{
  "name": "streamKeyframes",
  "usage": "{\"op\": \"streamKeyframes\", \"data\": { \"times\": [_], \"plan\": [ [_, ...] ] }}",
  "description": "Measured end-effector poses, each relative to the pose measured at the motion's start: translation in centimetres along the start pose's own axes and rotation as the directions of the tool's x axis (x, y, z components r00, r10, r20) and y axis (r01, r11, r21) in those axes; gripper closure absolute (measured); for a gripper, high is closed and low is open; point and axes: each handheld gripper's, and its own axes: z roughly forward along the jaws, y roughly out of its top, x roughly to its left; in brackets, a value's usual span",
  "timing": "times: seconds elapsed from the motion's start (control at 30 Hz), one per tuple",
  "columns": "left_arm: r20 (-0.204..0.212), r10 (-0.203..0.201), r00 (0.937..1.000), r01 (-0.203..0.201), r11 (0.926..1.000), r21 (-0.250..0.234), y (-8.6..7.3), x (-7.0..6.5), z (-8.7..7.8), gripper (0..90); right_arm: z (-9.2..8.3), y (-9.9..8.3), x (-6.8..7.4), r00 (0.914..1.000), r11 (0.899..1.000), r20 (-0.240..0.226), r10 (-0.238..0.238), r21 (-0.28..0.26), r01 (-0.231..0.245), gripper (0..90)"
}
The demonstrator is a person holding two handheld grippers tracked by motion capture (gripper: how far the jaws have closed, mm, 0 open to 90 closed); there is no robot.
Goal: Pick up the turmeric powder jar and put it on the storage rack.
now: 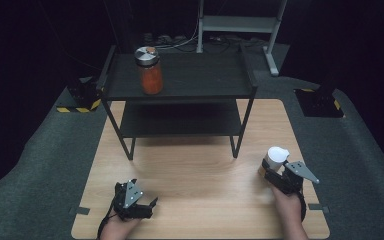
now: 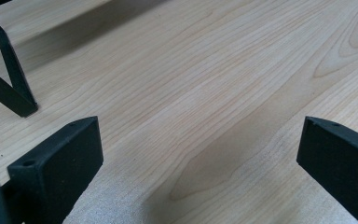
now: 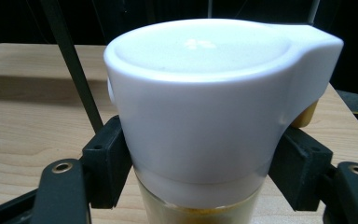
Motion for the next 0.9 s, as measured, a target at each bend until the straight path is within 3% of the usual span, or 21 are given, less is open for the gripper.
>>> {"op": "streamKeyframes", "data": {
  "times": [0.53, 0.9],
  "plan": [
    [0.004, 0.000, 1.0000, 0.000, 1.0000, 0.000, 0.0, 0.1, 0.0, 0.4, -1.9, 0.2, 0.6, 0.9993, 0.999, -0.014, -0.034, -0.032, 0.034, 29.6],
    [0.020, -0.004, 0.9998, 0.004, 1.0000, -0.001, 0.0, 0.4, 0.0, 0.4, -3.5, 0.6, 2.2, 0.9975, 0.996, -0.044, -0.056, -0.065, 0.053, 29.6]
  ]
}}
